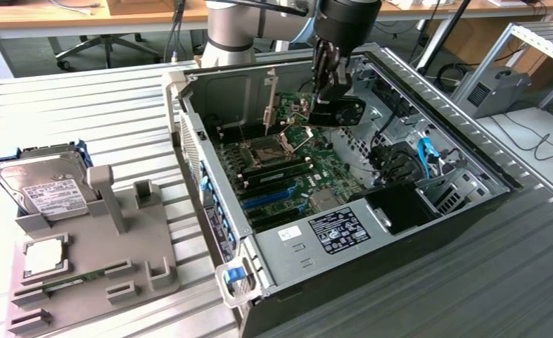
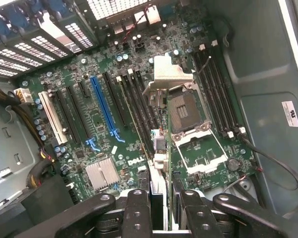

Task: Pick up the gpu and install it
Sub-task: 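Insert the gpu into the slot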

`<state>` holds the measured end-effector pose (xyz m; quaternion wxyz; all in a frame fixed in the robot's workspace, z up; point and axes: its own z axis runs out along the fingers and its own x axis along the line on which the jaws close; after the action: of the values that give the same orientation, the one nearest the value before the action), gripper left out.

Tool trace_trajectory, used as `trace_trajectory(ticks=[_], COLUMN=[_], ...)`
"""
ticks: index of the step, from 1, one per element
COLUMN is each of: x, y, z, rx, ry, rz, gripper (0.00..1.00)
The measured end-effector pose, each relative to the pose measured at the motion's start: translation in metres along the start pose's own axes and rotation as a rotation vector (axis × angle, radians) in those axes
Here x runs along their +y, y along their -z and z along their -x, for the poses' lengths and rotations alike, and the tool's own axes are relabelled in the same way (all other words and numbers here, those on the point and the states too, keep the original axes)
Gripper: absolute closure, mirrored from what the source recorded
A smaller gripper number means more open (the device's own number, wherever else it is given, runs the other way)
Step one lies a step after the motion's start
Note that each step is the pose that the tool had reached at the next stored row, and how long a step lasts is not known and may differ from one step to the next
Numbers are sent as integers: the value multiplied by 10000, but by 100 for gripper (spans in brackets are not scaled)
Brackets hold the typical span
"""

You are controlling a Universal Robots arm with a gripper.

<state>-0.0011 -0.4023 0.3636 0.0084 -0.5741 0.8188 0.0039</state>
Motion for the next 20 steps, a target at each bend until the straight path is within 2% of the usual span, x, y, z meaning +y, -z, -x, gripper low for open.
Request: trace_trajectory(ticks=[20], x=[0], y=[-1], z=[0], rx=[-2], ry=[895], rz=[16], gripper=[72])
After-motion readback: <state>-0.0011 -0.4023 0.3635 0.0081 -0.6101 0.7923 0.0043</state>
